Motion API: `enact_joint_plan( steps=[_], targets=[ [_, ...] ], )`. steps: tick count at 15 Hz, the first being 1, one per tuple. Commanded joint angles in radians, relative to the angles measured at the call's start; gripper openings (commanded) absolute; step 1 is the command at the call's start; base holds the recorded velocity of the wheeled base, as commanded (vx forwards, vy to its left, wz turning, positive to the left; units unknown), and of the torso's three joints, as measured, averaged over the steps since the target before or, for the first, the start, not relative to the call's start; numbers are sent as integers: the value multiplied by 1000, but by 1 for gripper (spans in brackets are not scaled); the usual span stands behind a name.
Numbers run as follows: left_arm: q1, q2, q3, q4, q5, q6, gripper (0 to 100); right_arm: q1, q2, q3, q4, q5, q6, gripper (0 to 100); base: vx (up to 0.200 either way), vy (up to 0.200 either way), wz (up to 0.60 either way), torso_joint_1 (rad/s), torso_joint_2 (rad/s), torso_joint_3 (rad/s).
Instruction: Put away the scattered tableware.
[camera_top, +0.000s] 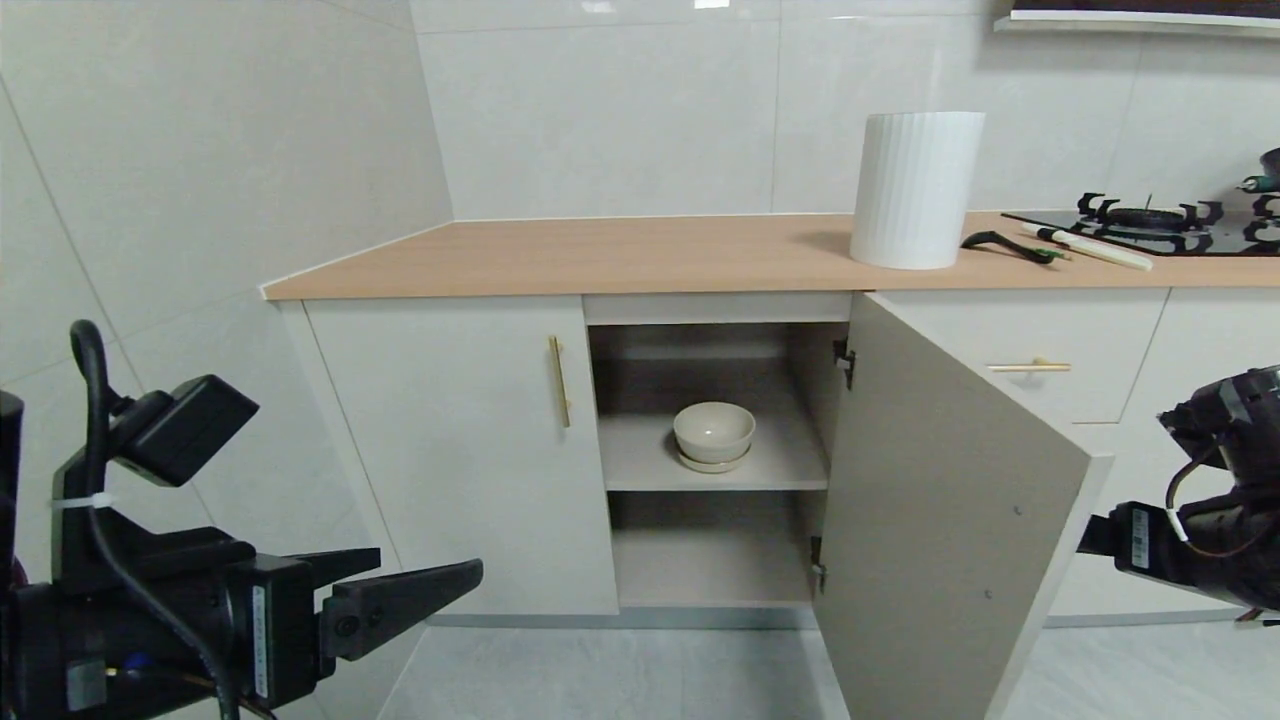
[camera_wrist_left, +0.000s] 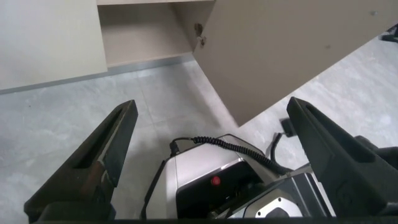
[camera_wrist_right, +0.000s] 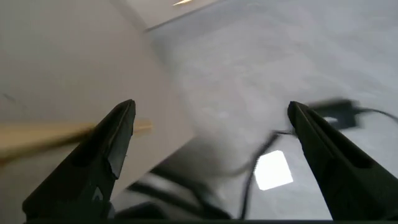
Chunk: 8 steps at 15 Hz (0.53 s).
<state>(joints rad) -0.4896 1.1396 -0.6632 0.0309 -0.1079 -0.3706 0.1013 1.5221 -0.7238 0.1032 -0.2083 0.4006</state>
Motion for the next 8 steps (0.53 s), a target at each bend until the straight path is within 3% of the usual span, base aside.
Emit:
enact_joint_plan(
  steps=[1, 3, 5, 8],
  targets=[
    [0, 0, -1, 0, 0, -1, 100, 60, 3, 6, -14, 1, 27, 100, 0, 0, 0, 0, 0, 0],
    [0, 0, -1, 0, 0, -1, 100, 89, 4, 17, -37, 3, 53, 100, 0, 0, 0, 0, 0, 0],
    [0, -3, -6, -2, 0, -7, 100, 212, 70, 55, -148, 17, 152, 100, 0, 0, 0, 0, 0, 0],
    [0, -12, -10, -2, 0, -7, 100, 268, 113, 66, -201, 18, 161, 100, 0, 0, 0, 0, 0, 0]
  ],
)
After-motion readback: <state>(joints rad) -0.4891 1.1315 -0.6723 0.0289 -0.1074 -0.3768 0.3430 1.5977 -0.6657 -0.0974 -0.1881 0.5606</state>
